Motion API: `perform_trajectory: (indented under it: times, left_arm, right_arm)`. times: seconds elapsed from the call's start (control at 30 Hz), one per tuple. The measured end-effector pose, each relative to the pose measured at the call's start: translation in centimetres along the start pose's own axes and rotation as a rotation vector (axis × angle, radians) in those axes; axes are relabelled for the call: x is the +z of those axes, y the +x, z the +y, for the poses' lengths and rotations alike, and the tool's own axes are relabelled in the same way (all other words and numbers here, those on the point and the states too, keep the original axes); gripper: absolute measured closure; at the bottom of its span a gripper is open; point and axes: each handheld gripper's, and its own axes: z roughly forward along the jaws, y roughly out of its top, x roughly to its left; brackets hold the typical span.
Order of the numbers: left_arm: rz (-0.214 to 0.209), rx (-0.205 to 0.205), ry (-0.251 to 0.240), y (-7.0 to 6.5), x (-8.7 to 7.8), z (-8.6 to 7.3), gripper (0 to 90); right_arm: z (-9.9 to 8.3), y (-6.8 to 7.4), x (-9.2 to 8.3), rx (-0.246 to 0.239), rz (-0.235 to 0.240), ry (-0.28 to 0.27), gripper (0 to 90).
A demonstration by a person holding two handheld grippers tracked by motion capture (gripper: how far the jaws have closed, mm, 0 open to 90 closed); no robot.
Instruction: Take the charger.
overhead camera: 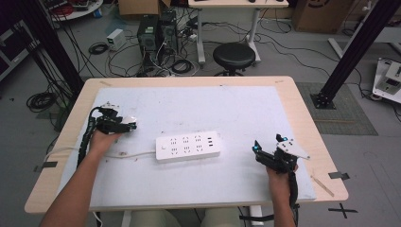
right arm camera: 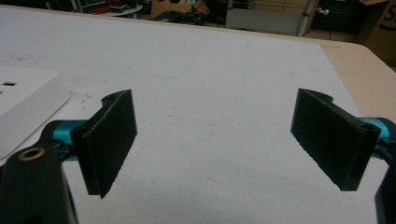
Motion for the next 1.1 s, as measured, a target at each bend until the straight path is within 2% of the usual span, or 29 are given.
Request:
perform_trajectory:
  times: [0.17, 0.3, 0.4, 0.57, 0.67, 0.9, 0.93, 0.97, 1.03, 1.07, 1.1]
  left_arm:
    - [-0.004, -0.013, -0.010, 0.0, 0.0, 0.0, 31.1]
    - [-0.012, 0.002, -0.004, 0.0, -0.1, 0.0, 34.6]
    - [-0.022, 0.018, -0.005, -0.2, -0.2, 0.0, 40.9]
    - [-0.012, 0.024, -0.012, -0.3, -0.3, 0.0, 42.1]
    - [-0.007, 0.042, -0.017, -0.3, -0.7, 0.1, 42.4]
    - [-0.018, 0.056, -0.061, -0.9, -1.7, 0.5, 42.5]
    - [-0.017, 0.066, -0.088, -1.2, -2.3, 0.7, 42.4]
    - [-0.017, 0.066, -0.088, -1.2, -2.3, 0.7, 42.5]
    - [-0.019, 0.071, -0.137, -1.7, -3.5, 1.0, 42.5]
    - [-0.019, 0.071, -0.137, -1.7, -3.5, 1.0, 42.5]
    - [-0.018, 0.064, -0.158, -1.8, -3.9, 1.1, 42.5]
  right_arm:
    - [0.0, 0.0, 0.0, -0.002, 0.001, -0.001, 14.8]
    - [0.0, 0.0, 0.0, -0.002, 0.001, 0.000, 14.8]
    - [0.0, 0.0, 0.0, -0.001, 0.001, -0.001, 14.8]
    - [0.0, 0.0, 0.0, -0.001, 0.000, -0.002, 14.8]
    - [0.0, 0.0, 0.0, 0.001, 0.001, 0.000, 14.8]
    - [0.0, 0.0, 0.0, 0.001, 0.002, 0.000, 14.8]
    - [0.0, 0.0, 0.0, 0.000, 0.002, -0.001, 14.8]
    - [0.0, 0.0, 0.0, 0.000, 0.002, -0.001, 14.8]
    - [0.0, 0.0, 0.0, -0.002, 0.002, -0.001, 14.8]
    - [0.0, 0.0, 0.0, -0.002, 0.003, -0.001, 14.8]
    - [0.0, 0.0, 0.0, 0.002, 0.003, 0.001, 14.8]
